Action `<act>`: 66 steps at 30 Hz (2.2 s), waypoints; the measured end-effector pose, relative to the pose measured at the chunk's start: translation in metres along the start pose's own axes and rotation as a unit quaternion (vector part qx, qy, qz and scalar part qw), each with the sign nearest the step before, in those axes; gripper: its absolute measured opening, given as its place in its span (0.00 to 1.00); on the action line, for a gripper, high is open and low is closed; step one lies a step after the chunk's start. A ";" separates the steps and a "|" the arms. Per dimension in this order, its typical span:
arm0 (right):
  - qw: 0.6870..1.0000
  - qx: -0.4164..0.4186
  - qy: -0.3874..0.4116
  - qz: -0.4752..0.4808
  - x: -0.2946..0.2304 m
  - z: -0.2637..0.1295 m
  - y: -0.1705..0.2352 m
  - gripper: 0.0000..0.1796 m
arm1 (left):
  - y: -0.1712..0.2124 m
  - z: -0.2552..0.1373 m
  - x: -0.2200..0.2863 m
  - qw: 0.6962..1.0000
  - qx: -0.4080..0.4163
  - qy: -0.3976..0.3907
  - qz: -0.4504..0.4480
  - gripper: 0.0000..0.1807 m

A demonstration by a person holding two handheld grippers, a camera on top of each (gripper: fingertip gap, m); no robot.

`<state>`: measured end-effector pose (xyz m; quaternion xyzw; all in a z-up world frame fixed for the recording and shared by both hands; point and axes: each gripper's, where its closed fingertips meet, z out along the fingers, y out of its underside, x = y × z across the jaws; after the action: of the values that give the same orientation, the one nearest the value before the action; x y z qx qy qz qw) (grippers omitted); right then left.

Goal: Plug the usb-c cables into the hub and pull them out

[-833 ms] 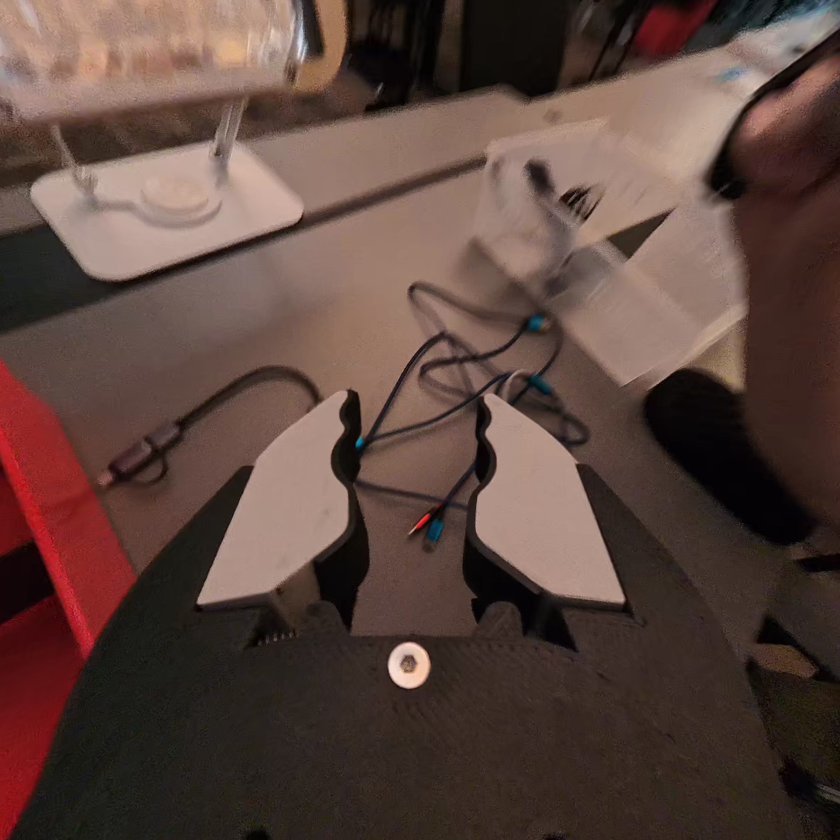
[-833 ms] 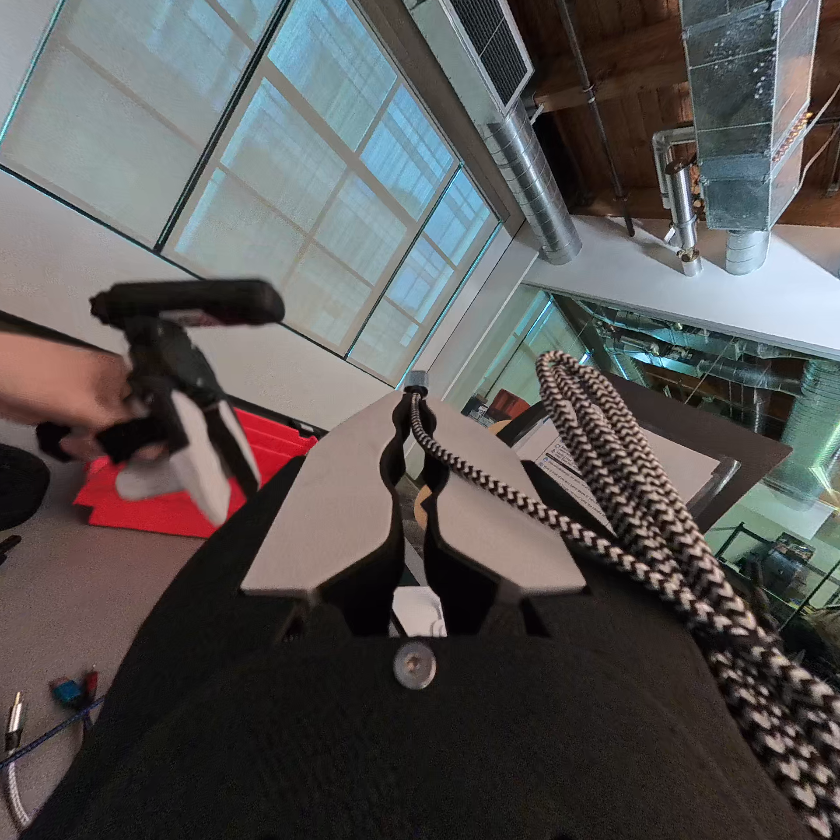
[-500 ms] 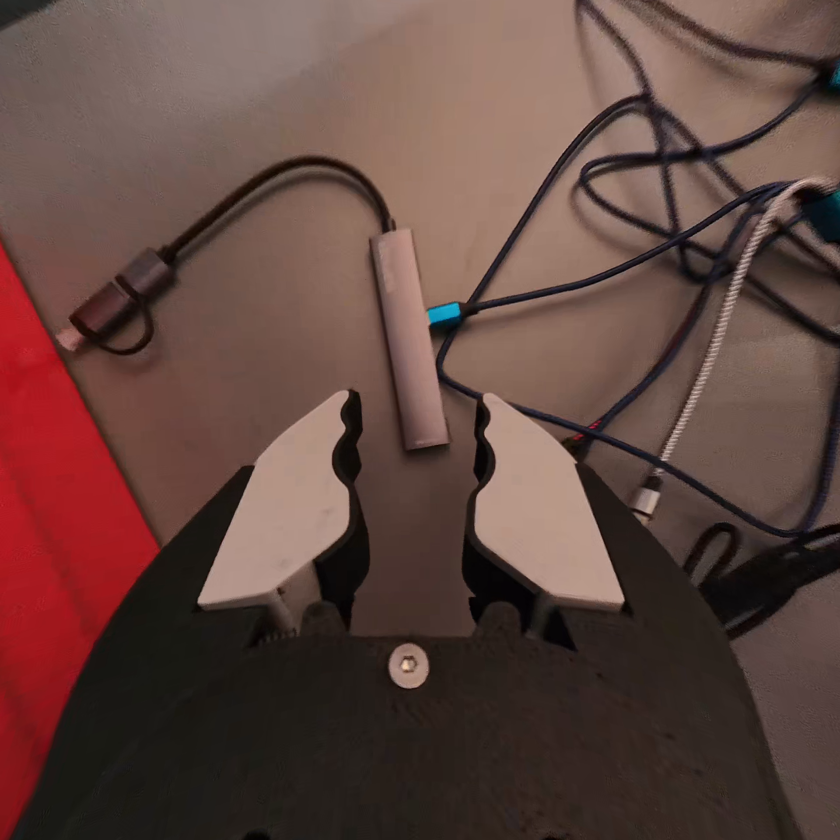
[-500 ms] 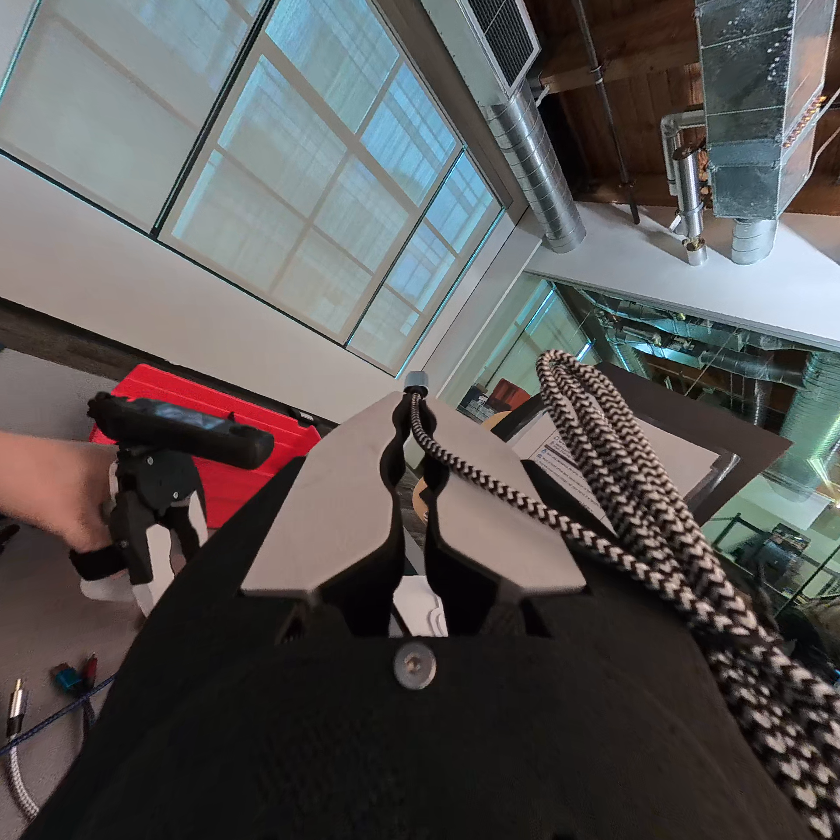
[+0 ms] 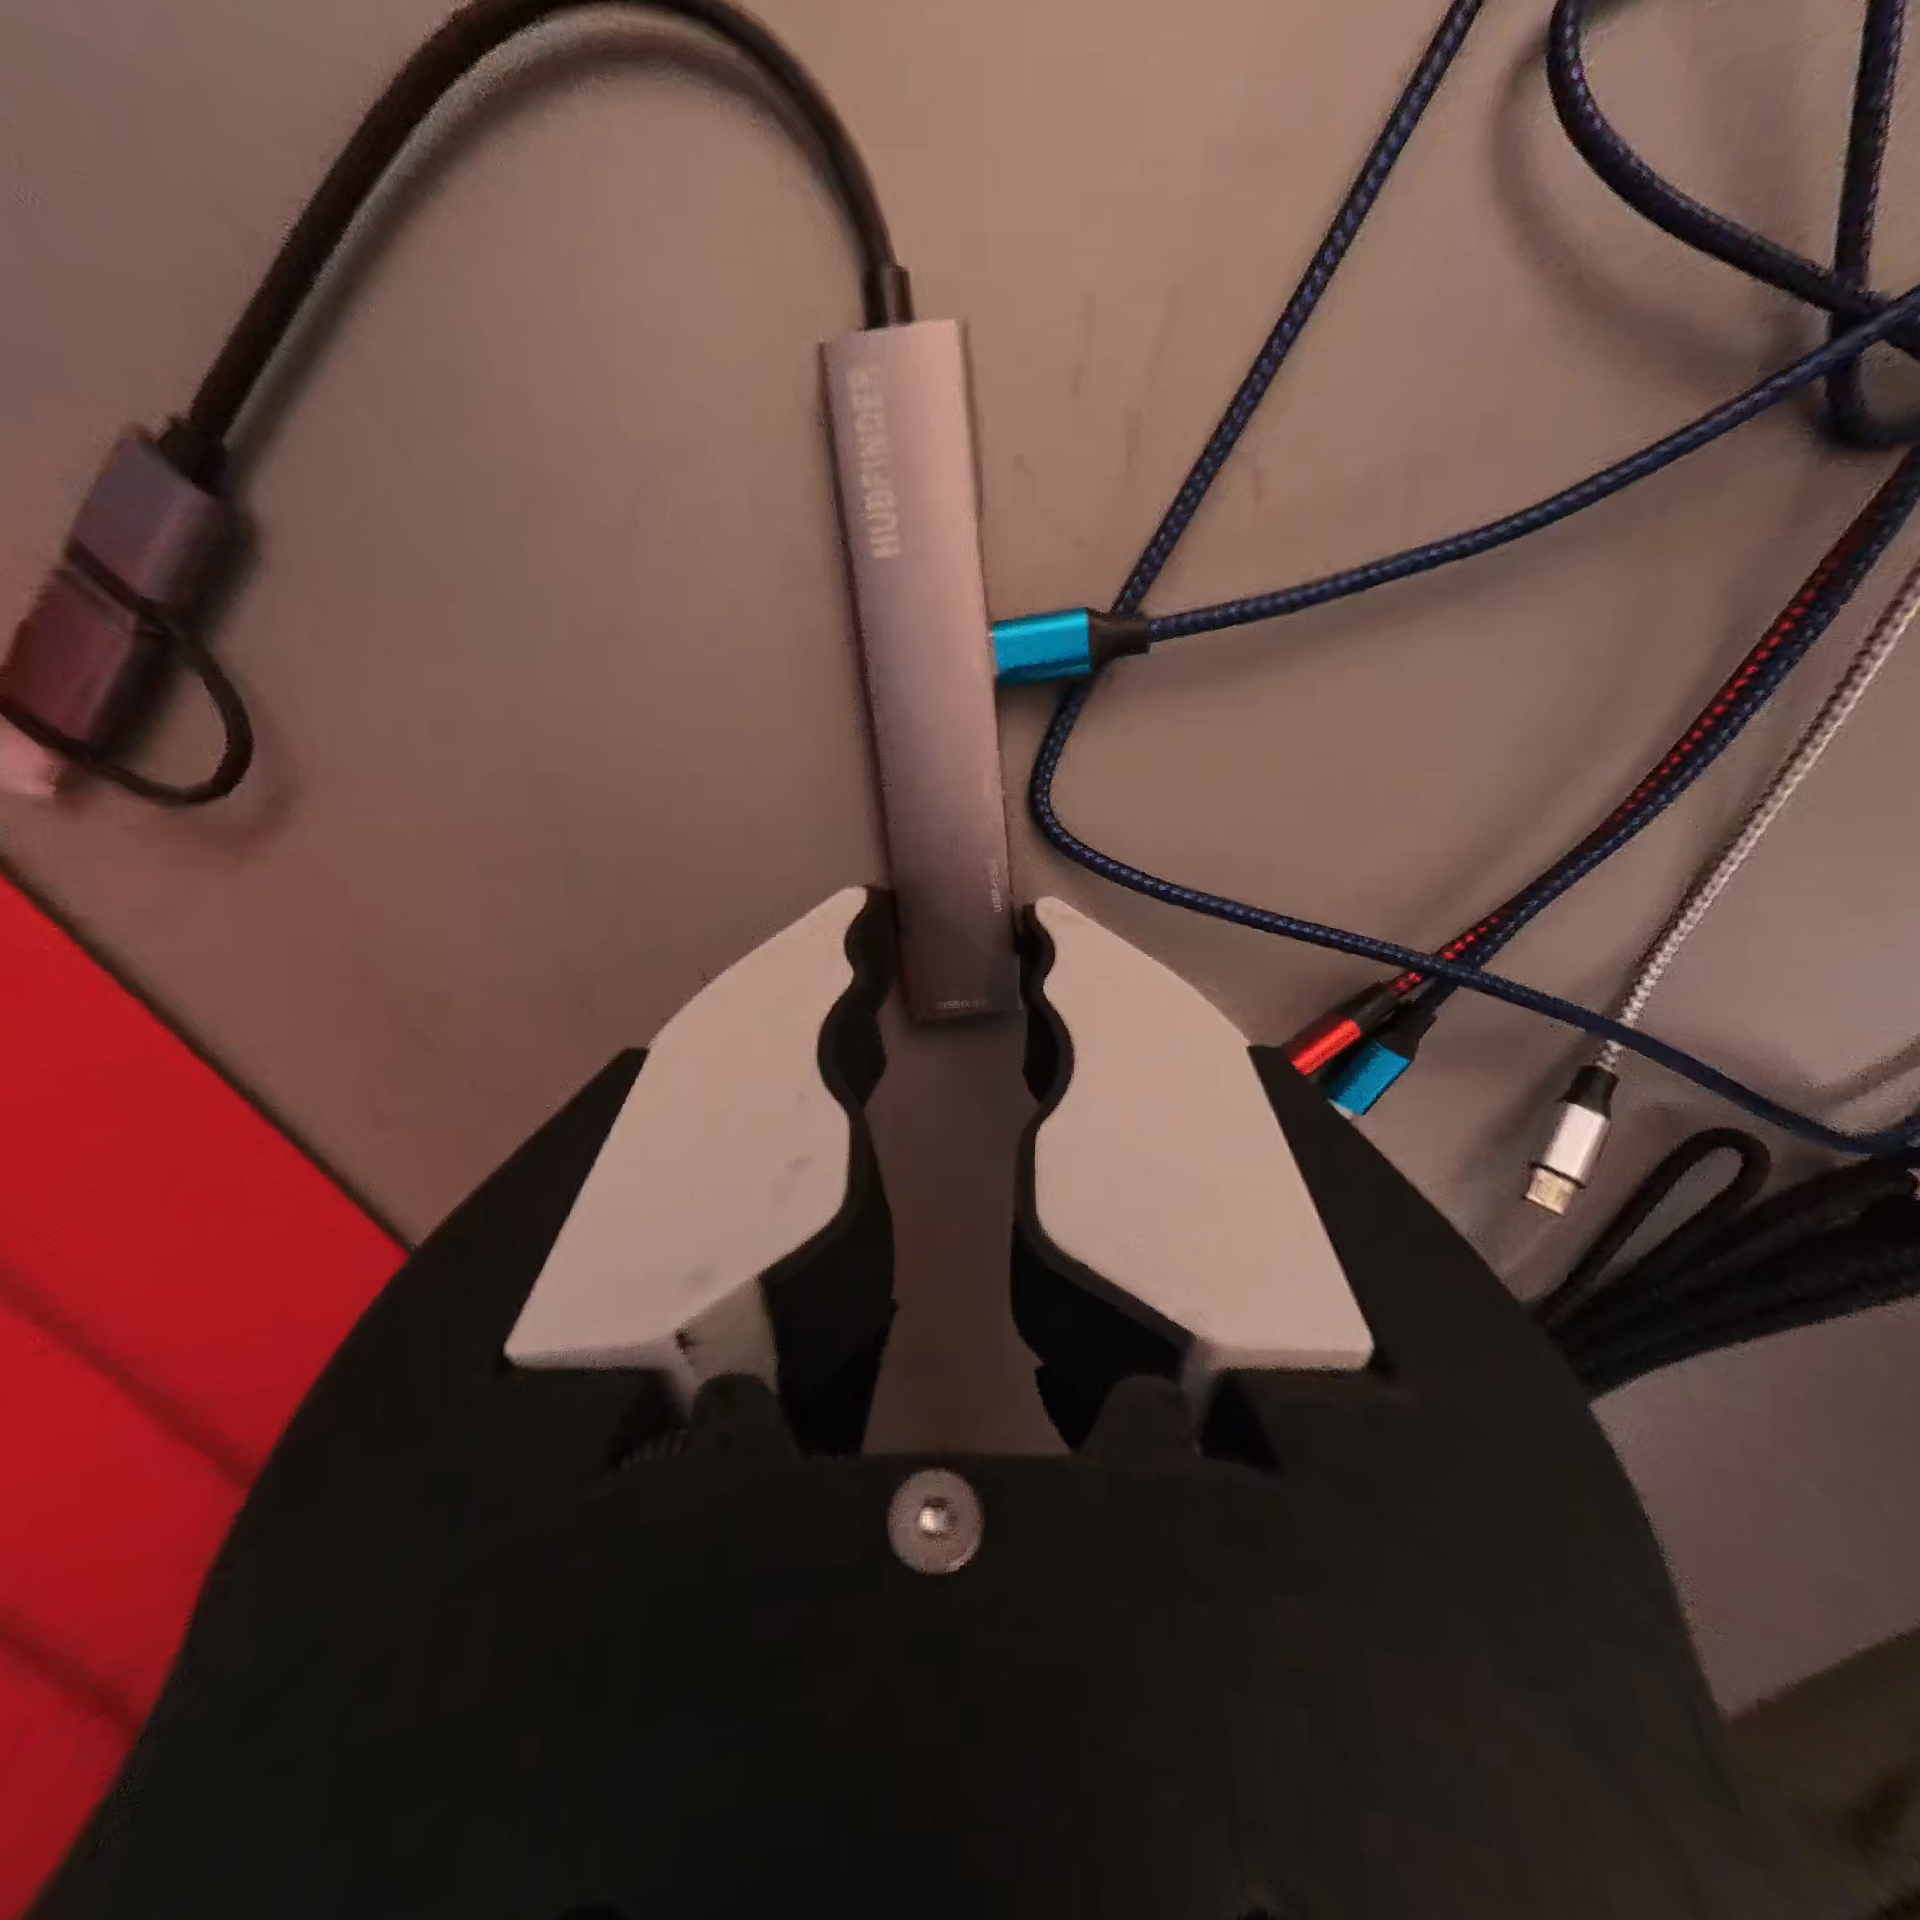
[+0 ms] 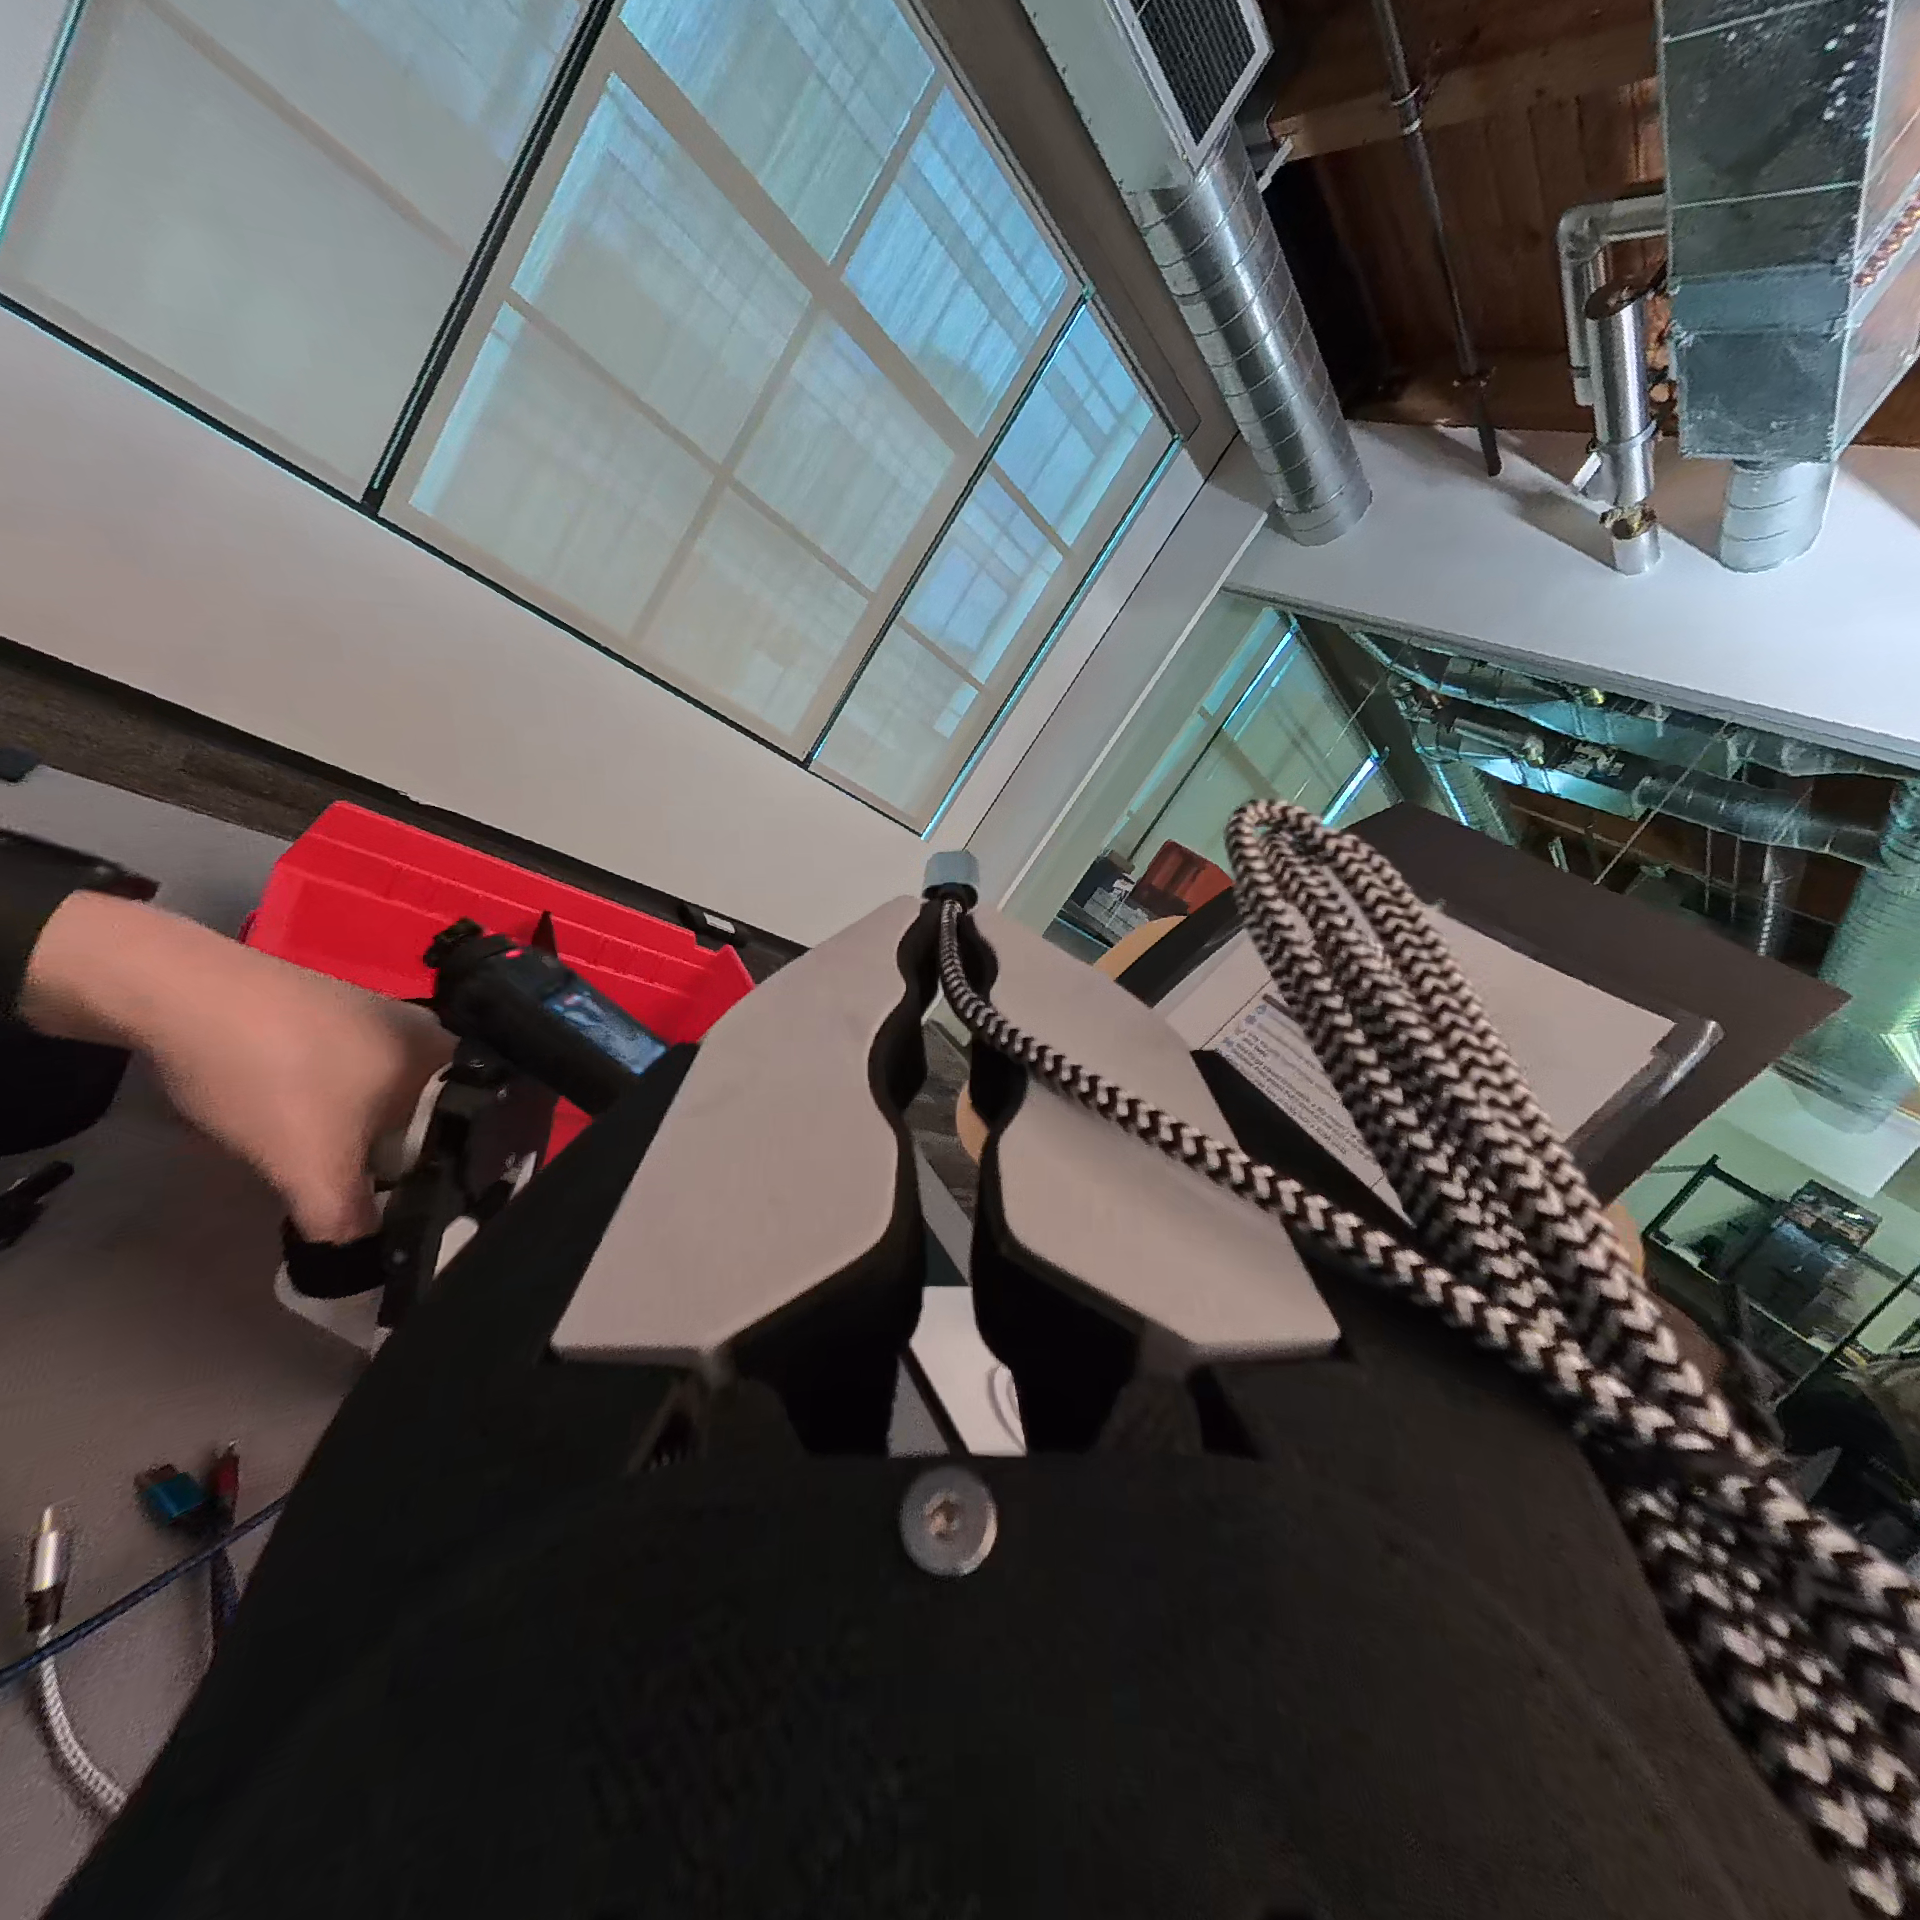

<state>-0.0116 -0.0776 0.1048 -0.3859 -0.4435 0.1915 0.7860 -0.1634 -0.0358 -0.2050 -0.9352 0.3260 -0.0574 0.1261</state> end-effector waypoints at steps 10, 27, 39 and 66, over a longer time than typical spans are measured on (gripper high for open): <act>0.999 -0.041 -0.017 0.018 -0.004 0.006 0.026 0.02 | -0.031 -0.033 -0.017 0.999 0.036 0.004 -0.016 0.12; 0.973 -0.127 0.003 0.193 -0.051 0.046 0.090 0.01 | -0.070 -0.131 -0.023 0.979 0.177 -0.090 0.036 0.12; 0.940 -0.176 0.047 0.289 -0.087 0.052 0.130 0.02 | -0.068 -0.133 -0.007 0.975 0.220 0.020 -0.033 0.12; 0.910 -0.215 0.057 0.350 -0.102 0.049 0.169 0.02 | -0.069 -0.110 0.008 0.930 0.290 0.173 -0.147 0.12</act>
<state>-0.1003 -0.0160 -0.0673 -0.6865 -0.2651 0.3323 0.5899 -0.1365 -0.0104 -0.0797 -0.8708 0.1710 -0.3284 0.3235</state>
